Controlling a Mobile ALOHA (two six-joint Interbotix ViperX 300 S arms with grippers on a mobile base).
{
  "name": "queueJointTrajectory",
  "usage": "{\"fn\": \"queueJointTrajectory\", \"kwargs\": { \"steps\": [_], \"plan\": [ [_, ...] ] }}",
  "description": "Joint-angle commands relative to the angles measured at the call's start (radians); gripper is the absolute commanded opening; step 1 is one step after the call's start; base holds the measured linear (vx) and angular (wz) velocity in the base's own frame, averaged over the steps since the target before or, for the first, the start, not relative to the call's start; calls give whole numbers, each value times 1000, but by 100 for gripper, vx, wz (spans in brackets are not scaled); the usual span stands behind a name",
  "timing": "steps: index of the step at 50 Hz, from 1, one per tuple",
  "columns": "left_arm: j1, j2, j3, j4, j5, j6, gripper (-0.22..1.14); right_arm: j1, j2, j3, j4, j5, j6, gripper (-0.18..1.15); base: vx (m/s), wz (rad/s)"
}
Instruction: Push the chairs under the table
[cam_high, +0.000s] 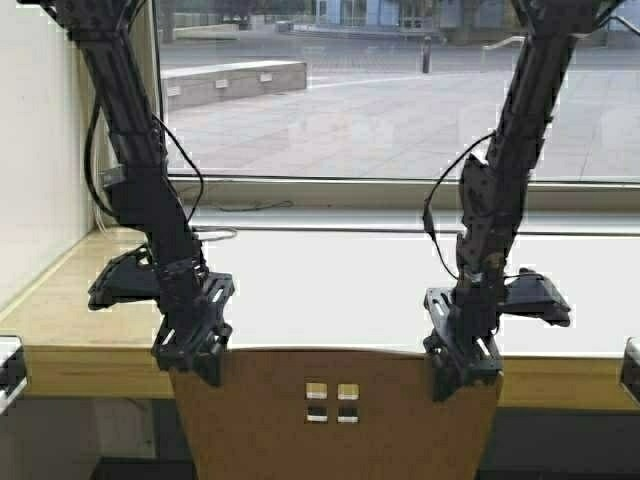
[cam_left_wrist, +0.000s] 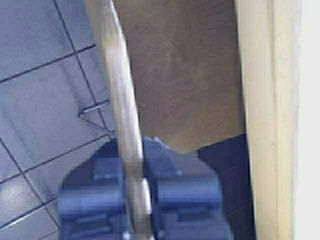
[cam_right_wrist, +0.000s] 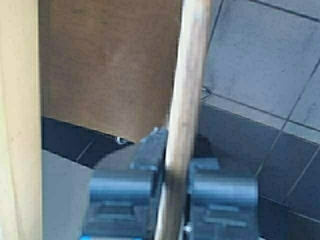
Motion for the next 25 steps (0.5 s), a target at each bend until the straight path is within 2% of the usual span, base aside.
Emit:
{"fn": "queueJointTrajectory", "kwargs": {
  "steps": [1, 13, 19, 22, 25],
  "plan": [
    [2, -28, -18, 6, -14, 17, 5, 14, -23, 3, -46, -2, -49, 5, 11, 2],
    [2, -17, -31, 6, -12, 18, 5, 14, -17, -14, -64, -5, -51, 5, 6, 1],
    [3, -18, -29, 14, -12, 25, 10, 14, -20, -21, -98, -3, -49, 7, 2, 0],
    [2, -21, -26, 18, -14, 32, 18, 14, -21, -21, -103, -3, -49, 14, 1, 0],
    [2, -25, -23, 21, -15, 43, 31, 14, -25, -28, -104, 0, -49, 29, 0, 0]
  ]
}}
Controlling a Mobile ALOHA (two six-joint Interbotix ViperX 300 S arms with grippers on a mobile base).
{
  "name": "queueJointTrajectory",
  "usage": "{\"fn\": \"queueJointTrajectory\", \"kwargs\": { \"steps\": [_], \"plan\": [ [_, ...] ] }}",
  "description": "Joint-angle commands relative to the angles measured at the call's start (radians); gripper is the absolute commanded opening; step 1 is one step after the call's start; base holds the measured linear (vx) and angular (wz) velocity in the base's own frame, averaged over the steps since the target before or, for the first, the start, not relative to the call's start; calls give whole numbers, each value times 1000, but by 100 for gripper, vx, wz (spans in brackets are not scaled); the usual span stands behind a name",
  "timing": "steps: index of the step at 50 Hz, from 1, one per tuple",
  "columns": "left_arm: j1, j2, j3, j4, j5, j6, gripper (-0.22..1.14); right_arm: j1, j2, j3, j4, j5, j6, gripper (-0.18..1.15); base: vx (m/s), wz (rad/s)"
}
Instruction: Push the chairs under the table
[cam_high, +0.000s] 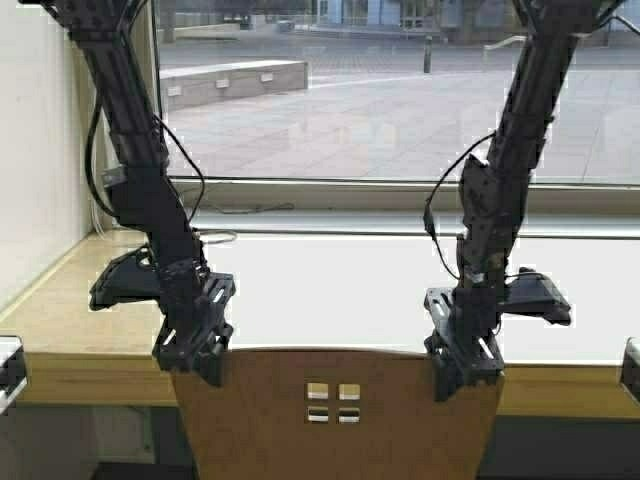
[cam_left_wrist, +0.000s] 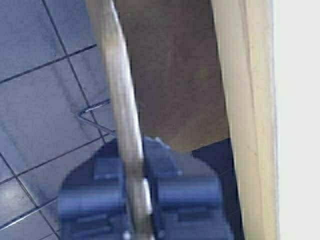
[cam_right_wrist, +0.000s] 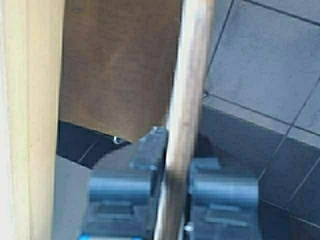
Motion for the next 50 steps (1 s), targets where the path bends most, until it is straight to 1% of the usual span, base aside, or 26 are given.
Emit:
{"fn": "queueJointTrajectory", "kwargs": {
  "steps": [1, 6, 9, 12, 14, 22, 31, 44, 50],
  "plan": [
    [2, -28, -21, 20, -14, 46, 36, 14, -25, -28, -55, -3, -67, 35, -1, 0],
    [2, -35, -14, 21, -12, 54, 64, 6, -32, -35, -57, 21, -67, 66, -1, 0],
    [2, -44, -9, 25, -11, 54, 79, 0, -37, -35, -57, 38, -67, 80, -1, -1],
    [0, -58, -2, 29, -11, 54, 90, -8, -49, -29, -55, 44, -66, 88, -1, 1],
    [-2, -67, 5, 29, -9, 54, 94, -12, -63, -23, -55, 44, -66, 89, -2, 2],
    [-2, -103, 31, 29, 11, 54, 95, -32, -123, 44, -37, 29, -61, 88, 0, 0],
    [-9, -164, 61, 26, 75, 54, 95, -38, -206, 104, -37, 35, -63, 88, 0, 0],
    [-5, -327, 133, 26, 81, 91, 95, -40, -396, 186, -35, 21, -63, 88, 0, 0],
    [-2, -422, 187, 26, 83, 115, 95, -40, -500, 229, -38, 11, -67, 88, -1, 0]
  ]
}}
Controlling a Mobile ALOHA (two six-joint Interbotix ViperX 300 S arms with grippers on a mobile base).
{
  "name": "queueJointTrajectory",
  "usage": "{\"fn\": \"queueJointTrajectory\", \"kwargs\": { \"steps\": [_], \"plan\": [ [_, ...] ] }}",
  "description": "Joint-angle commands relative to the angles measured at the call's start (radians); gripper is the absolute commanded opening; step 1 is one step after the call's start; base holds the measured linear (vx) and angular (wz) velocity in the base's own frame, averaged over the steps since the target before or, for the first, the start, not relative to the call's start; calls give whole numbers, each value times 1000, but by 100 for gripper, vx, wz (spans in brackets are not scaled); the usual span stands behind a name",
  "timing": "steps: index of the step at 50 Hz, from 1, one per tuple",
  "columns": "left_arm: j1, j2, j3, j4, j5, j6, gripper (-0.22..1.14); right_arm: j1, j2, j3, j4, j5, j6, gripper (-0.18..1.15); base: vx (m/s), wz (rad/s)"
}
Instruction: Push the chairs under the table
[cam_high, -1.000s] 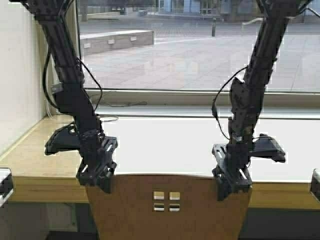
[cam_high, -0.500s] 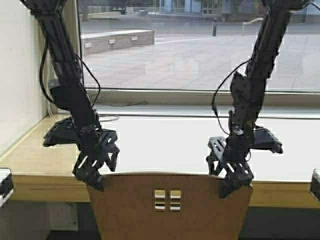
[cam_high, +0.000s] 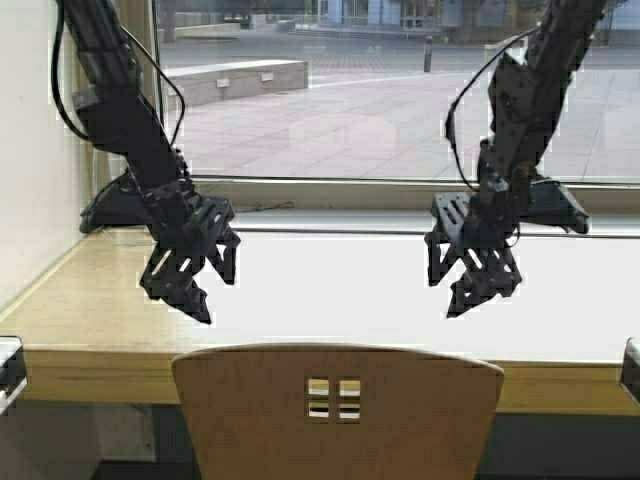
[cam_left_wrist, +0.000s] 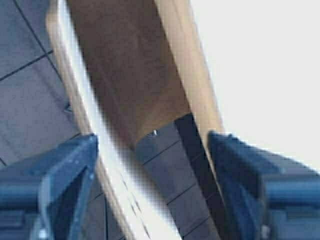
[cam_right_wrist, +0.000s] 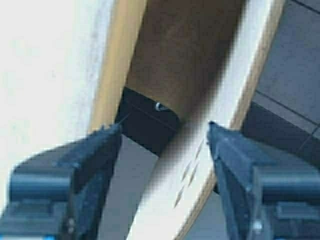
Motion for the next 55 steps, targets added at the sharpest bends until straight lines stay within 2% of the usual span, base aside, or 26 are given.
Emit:
{"fn": "queueJointTrajectory", "kwargs": {
  "steps": [1, 7, 11, 15, 27, 32, 38, 49, 55],
  "plan": [
    [5, -146, 52, 2, 0, 25, 95, -2, -152, 35, -3, -17, -8, 88, -1, 0],
    [34, -278, 133, 48, 0, 106, 95, -21, -275, 84, -84, -48, -25, 88, -2, -1],
    [66, -402, 215, 147, 2, 227, 95, -44, -356, 124, -212, -64, -60, 88, -3, -1],
    [89, -525, 293, 202, 9, 348, 95, -69, -440, 163, -354, -67, -86, 88, -4, -1],
    [109, -815, 443, 242, 107, 715, 95, -101, -664, 230, -830, -63, -86, 88, -9, -1],
    [109, -902, 486, 244, 138, 842, 95, -100, -726, 259, -983, -67, -83, 88, -11, 5],
    [109, -1017, 520, 250, 146, 959, 95, -98, -758, 279, -1039, -97, -83, 88, -12, 10],
    [109, -1232, 572, 293, 193, 988, 95, -91, -784, 285, -1080, -112, -84, 88, -10, 17],
    [109, -1278, 592, 307, 192, 988, 95, -91, -788, 291, -1111, -112, -84, 88, -6, 29]
  ]
}}
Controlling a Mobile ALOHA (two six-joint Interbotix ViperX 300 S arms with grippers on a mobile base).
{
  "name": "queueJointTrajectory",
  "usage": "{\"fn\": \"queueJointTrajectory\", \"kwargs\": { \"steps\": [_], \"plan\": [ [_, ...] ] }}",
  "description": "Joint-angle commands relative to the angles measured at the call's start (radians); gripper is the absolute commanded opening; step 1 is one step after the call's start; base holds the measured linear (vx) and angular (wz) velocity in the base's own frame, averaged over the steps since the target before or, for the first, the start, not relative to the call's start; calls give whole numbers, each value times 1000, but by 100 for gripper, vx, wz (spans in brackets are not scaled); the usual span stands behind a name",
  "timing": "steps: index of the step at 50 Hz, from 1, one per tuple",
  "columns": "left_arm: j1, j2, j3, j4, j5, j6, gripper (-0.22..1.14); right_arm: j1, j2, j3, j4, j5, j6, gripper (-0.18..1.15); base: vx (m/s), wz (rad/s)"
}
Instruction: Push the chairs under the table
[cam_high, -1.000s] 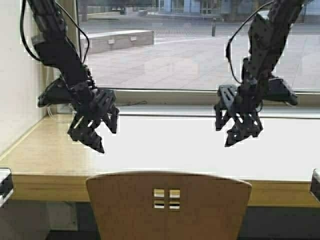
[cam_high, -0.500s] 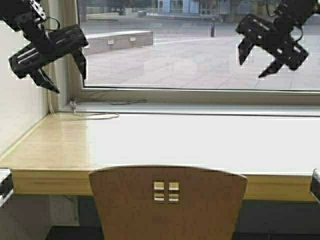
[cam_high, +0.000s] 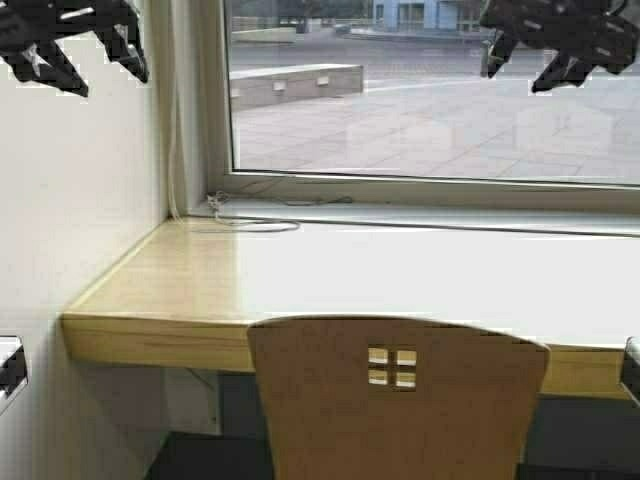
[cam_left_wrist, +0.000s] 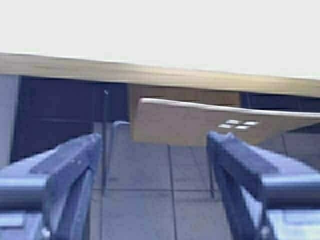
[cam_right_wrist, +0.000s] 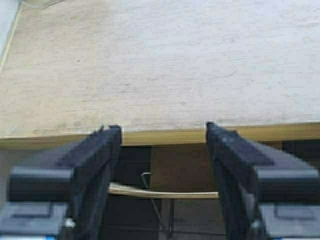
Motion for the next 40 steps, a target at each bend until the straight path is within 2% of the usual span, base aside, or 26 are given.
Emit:
{"fn": "queueJointTrajectory", "kwargs": {
  "steps": [1, 26, 40],
  "plan": [
    [2, -46, 6, 17, -6, 3, 95, 6, -23, -3, -26, -9, -2, 88, -4, 37],
    [2, -31, -5, 49, -80, 12, 95, 15, 0, 5, -26, -3, 6, 88, -12, 52],
    [2, 14, -11, 49, -129, 12, 95, 15, 2, -14, -25, -3, 5, 88, -25, 37]
  ]
}}
